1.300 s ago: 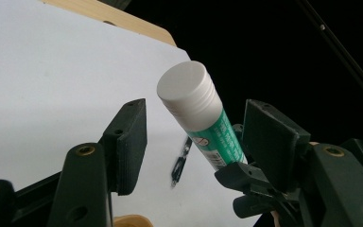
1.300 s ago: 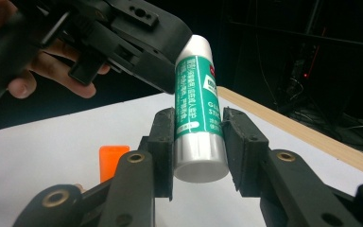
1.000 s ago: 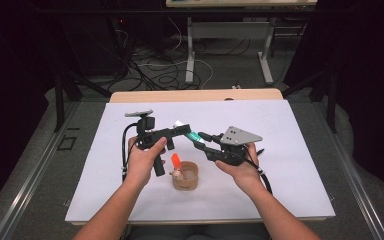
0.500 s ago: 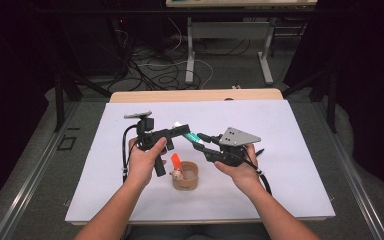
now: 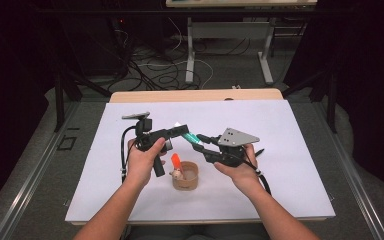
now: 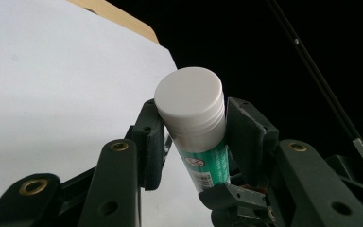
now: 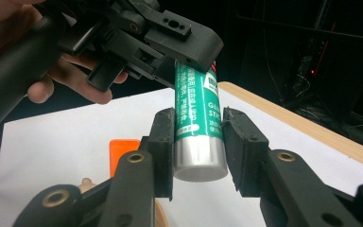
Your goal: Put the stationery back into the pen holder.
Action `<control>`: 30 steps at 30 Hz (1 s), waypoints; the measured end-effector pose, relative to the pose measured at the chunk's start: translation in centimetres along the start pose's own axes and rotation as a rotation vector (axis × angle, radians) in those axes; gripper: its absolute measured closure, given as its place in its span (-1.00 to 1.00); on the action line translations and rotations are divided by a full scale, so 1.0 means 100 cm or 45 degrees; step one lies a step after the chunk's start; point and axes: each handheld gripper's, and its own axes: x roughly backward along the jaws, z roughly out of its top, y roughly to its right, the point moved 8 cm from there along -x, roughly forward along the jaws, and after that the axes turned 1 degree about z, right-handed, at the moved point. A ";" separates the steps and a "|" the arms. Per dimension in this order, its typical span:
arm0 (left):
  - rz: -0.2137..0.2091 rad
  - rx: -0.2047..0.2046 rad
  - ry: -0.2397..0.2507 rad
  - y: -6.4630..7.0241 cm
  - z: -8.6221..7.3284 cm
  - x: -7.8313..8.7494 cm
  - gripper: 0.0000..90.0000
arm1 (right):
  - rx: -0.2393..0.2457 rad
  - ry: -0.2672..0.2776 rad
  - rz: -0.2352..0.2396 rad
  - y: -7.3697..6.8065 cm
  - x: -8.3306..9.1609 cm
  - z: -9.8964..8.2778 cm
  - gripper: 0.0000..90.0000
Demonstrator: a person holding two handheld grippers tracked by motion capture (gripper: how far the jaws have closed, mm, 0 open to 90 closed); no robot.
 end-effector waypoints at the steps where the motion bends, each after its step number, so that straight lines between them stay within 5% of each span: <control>1: -0.005 0.005 -0.002 0.000 0.000 0.000 0.34 | 0.002 -0.003 -0.001 0.000 0.000 0.000 0.47; 8: -0.010 0.024 -0.007 0.003 -0.002 0.002 0.43 | 0.019 -0.025 0.008 -0.001 -0.001 -0.003 0.47; 21: 0.066 -0.153 0.014 0.007 -0.004 0.003 0.44 | 0.001 -0.152 0.035 0.002 0.000 -0.013 0.15; 30: 0.115 -0.219 0.050 0.010 -0.003 0.004 0.44 | -0.011 -0.228 0.056 0.004 0.005 -0.027 -0.07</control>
